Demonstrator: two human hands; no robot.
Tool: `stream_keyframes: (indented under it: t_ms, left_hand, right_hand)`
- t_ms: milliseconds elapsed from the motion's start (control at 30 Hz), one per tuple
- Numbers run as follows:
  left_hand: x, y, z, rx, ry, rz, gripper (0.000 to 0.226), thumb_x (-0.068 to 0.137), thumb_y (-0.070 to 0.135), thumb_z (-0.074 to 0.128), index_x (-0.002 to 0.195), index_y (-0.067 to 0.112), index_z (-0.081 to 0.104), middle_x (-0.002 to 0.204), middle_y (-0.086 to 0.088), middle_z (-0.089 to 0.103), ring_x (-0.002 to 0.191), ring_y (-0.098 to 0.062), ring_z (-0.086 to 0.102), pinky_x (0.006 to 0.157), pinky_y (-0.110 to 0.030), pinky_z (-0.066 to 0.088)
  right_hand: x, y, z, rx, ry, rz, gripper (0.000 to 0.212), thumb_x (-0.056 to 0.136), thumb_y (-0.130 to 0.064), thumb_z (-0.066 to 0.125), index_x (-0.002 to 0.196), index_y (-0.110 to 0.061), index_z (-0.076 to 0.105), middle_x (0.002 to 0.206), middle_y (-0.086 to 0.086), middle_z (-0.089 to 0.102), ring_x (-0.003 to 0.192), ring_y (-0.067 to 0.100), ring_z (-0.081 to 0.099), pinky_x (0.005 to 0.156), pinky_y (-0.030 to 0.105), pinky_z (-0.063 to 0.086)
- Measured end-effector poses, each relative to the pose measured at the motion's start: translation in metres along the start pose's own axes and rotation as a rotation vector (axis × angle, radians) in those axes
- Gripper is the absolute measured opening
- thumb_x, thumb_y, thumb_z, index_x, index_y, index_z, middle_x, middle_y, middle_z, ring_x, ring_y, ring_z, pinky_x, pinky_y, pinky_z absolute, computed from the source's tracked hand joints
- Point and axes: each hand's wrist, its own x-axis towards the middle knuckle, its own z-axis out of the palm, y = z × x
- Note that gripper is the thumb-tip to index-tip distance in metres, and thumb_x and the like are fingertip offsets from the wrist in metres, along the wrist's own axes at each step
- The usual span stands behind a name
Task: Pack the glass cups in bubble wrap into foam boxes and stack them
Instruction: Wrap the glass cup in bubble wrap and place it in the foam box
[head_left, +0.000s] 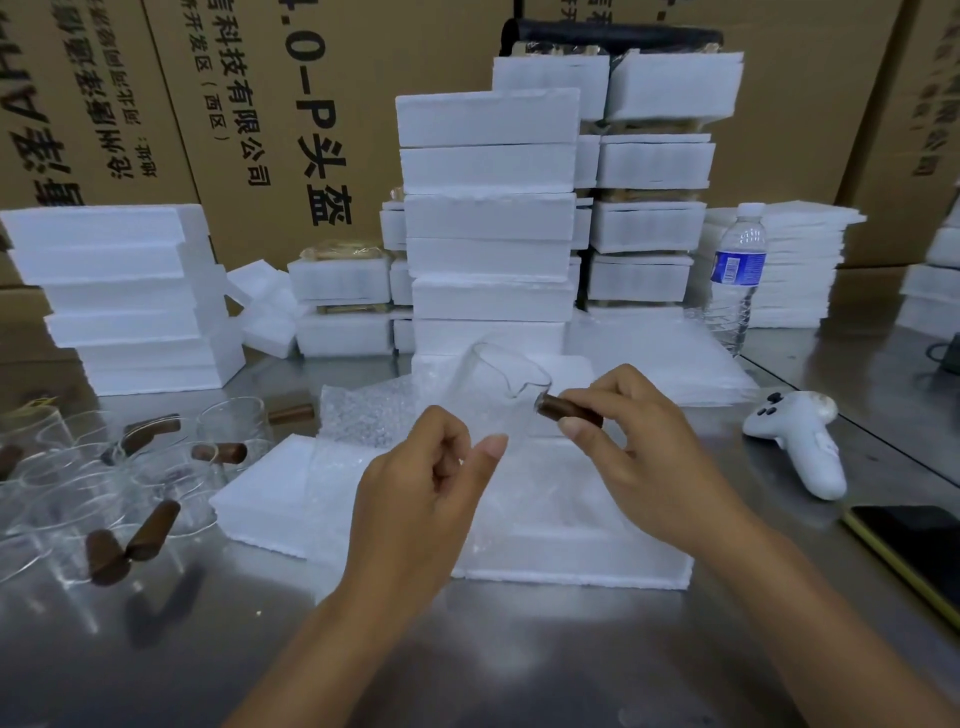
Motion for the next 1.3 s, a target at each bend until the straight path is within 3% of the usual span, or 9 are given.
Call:
stream_keyframes:
  t_ms: [233,433,567,667,833,900,1033,1167,1300]
  left_hand:
    - [0.003,0.000,0.000,0.001,0.037,-0.042,0.021,0.083,0.058,0.040,0.086,0.037,0.038,0.050,0.006,0.045,0.043,-0.007,0.040,0.046,-0.013,0.034]
    - [0.003,0.005,-0.003,0.107,0.136,0.078,0.012,0.093,0.042,0.048,0.082,0.045,0.047,0.067,0.012,0.051,0.071,-0.008,0.049,0.064,-0.011,0.038]
    - [0.002,0.007,0.000,0.114,0.174,0.177,0.018,0.087,0.035,0.053,0.089,0.024,0.067,0.083,0.009,0.050,0.079,-0.007,0.047,0.074,-0.014,0.039]
    - [0.000,0.010,0.004,0.163,0.187,0.280,0.022,0.085,0.032,0.059,0.088,0.016,0.074,0.086,0.005,0.044,0.084,-0.012,0.044,0.073,-0.029,0.042]
    - [-0.001,0.013,0.005,0.145,0.196,0.404,0.017,0.085,0.031,0.063,0.084,0.017,0.072,0.085,0.009,0.049,0.083,-0.009,0.047,0.066,-0.035,0.046]
    - [-0.003,0.015,0.007,0.138,0.175,0.457,0.018,0.086,0.031,0.063,0.083,0.015,0.072,0.083,0.007,0.057,0.082,-0.008,0.051,0.065,-0.035,0.047]
    - [-0.006,0.018,0.011,0.075,0.108,0.522,0.012,0.087,0.025,0.065,0.084,0.014,0.070,0.085,0.006,0.066,0.081,-0.011,0.057,0.069,-0.034,0.047]
    - [-0.007,0.021,0.013,0.003,-0.004,0.533,0.017,0.090,0.021,0.063,0.084,0.008,0.072,0.087,0.003,0.069,0.082,-0.013,0.060,0.072,-0.027,0.049]
    - [-0.008,0.025,0.010,-0.048,-0.036,0.499,0.017,0.091,0.020,0.059,0.097,0.008,0.069,0.097,0.002,0.068,0.093,-0.013,0.062,0.081,-0.024,0.050]
  right_hand:
    - [-0.003,-0.005,0.005,0.088,-0.009,0.017,0.017,0.090,-0.026,0.058,0.102,-0.031,0.069,0.078,-0.010,0.043,0.078,-0.005,0.046,0.066,0.002,0.031]
    - [-0.005,-0.003,0.005,-0.151,0.002,0.006,0.024,0.091,-0.029,0.057,0.113,-0.030,0.065,0.081,-0.015,0.040,0.081,0.006,0.042,0.067,0.015,0.031]
    - [-0.007,-0.012,0.007,-0.273,-0.023,-0.047,0.023,0.091,-0.028,0.056,0.111,-0.029,0.066,0.082,-0.013,0.039,0.082,0.011,0.041,0.069,0.023,0.032]
    - [-0.009,-0.017,0.013,-0.122,-0.076,0.003,0.020,0.091,-0.030,0.055,0.108,-0.034,0.066,0.081,-0.012,0.041,0.081,0.004,0.043,0.067,0.016,0.035]
    - [-0.006,-0.027,0.015,0.273,-0.076,0.160,0.034,0.086,-0.020,0.064,0.061,-0.043,0.060,0.068,-0.009,0.046,0.062,0.000,0.042,0.059,0.009,0.034]
    - [-0.005,-0.029,0.012,0.400,-0.090,0.222,0.028,0.082,-0.016,0.067,0.062,-0.034,0.069,0.067,0.000,0.059,0.060,0.002,0.043,0.058,0.012,0.036]
    - [-0.005,-0.030,0.009,0.563,-0.152,0.314,0.012,0.080,-0.005,0.066,0.077,-0.014,0.073,0.087,0.016,0.070,0.081,0.031,0.063,0.075,0.040,0.053]
    - [-0.005,-0.029,0.008,0.617,-0.173,0.374,0.022,0.080,0.001,0.060,0.062,-0.011,0.061,0.047,-0.011,0.049,0.047,0.002,0.045,0.045,0.010,0.038]
    - [-0.005,-0.031,0.004,0.733,-0.183,0.315,0.018,0.070,-0.014,0.073,0.058,-0.022,0.063,0.057,-0.012,0.059,0.058,0.000,0.057,0.054,0.011,0.044]
